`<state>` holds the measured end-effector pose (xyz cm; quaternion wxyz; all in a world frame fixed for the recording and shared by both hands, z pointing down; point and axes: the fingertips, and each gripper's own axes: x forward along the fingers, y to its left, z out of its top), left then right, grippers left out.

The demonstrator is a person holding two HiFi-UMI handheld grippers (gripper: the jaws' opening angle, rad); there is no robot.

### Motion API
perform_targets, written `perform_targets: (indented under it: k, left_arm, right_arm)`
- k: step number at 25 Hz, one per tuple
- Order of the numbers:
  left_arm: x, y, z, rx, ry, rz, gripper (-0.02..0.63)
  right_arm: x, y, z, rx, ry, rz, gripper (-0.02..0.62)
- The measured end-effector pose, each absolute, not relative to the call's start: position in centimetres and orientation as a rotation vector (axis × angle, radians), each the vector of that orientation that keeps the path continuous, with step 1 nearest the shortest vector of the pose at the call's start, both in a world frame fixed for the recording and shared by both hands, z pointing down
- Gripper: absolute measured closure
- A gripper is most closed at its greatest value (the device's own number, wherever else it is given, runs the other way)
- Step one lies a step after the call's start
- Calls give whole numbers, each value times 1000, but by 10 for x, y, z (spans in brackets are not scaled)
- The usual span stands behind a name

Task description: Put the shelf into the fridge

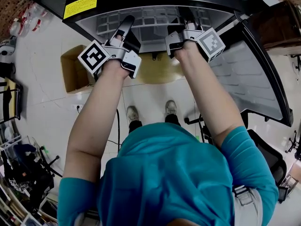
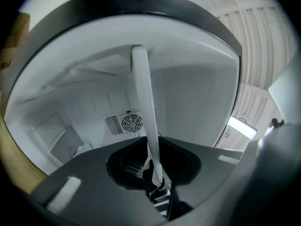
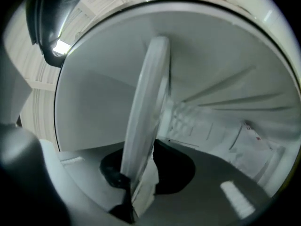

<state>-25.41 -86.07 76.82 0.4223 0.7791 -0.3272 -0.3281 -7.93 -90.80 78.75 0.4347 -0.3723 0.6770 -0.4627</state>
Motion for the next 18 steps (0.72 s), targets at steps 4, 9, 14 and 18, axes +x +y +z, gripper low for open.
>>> perform_targets:
  k: [4, 9, 14, 18]
  left_arm:
    - [-268, -889, 768, 1925, -923, -731, 549]
    - [-277, -893, 785, 1818, -1055, -635, 552]
    - [-277, -899, 786, 1828, -1066, -633, 552]
    - [-267, -902, 767, 1944, -958, -725, 549]
  right_arm:
    - [-91, -929, 774, -906, 1641, -1178, 545]
    - [-91, -931, 772, -907, 1628, -1175, 546]
    - [-92, -937, 775, -911, 1610, -1172, 548]
    - [-92, -937, 775, -914, 1616, -1160, 546]
